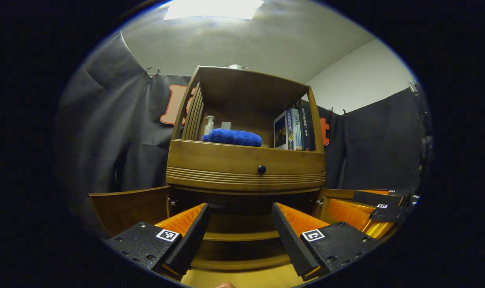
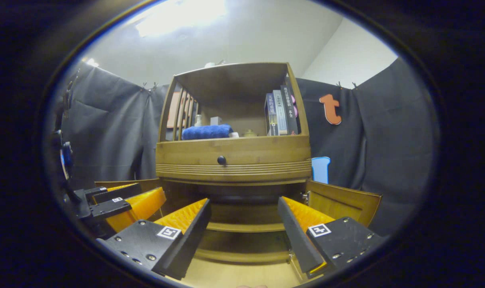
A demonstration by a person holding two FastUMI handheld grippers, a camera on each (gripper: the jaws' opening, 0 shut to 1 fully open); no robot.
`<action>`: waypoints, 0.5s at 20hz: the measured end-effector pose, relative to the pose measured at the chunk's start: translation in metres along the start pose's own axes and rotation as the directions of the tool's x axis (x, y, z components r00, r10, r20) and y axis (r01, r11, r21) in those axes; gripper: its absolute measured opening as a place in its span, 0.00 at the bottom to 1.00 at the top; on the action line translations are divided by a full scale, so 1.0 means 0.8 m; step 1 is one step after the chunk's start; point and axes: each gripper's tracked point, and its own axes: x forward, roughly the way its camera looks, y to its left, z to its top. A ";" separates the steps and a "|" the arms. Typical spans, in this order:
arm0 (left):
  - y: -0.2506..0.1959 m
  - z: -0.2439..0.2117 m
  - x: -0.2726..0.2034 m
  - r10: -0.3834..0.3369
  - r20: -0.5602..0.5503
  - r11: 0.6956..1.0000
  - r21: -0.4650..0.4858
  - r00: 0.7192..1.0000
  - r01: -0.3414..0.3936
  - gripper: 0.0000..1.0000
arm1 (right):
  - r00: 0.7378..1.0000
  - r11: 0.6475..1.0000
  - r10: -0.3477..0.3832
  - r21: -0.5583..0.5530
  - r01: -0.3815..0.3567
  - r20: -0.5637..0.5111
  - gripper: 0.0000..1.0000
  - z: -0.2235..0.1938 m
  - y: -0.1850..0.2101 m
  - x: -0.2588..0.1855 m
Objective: Open the right door of the double-door shoe cabinet with the right hand, and open the left door with the left hand.
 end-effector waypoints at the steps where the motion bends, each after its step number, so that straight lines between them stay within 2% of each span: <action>1: 0.000 0.000 0.002 -0.005 0.000 1.000 0.001 1.000 0.005 0.95 | 1.000 1.000 -0.007 0.003 0.007 -0.004 1.00 -0.003 -0.001 -0.002; 10: -0.008 -0.012 0.021 -0.063 -0.029 0.998 -0.021 0.998 0.062 0.96 | 0.997 0.997 -0.073 0.015 0.073 -0.020 0.99 -0.013 -0.008 -0.016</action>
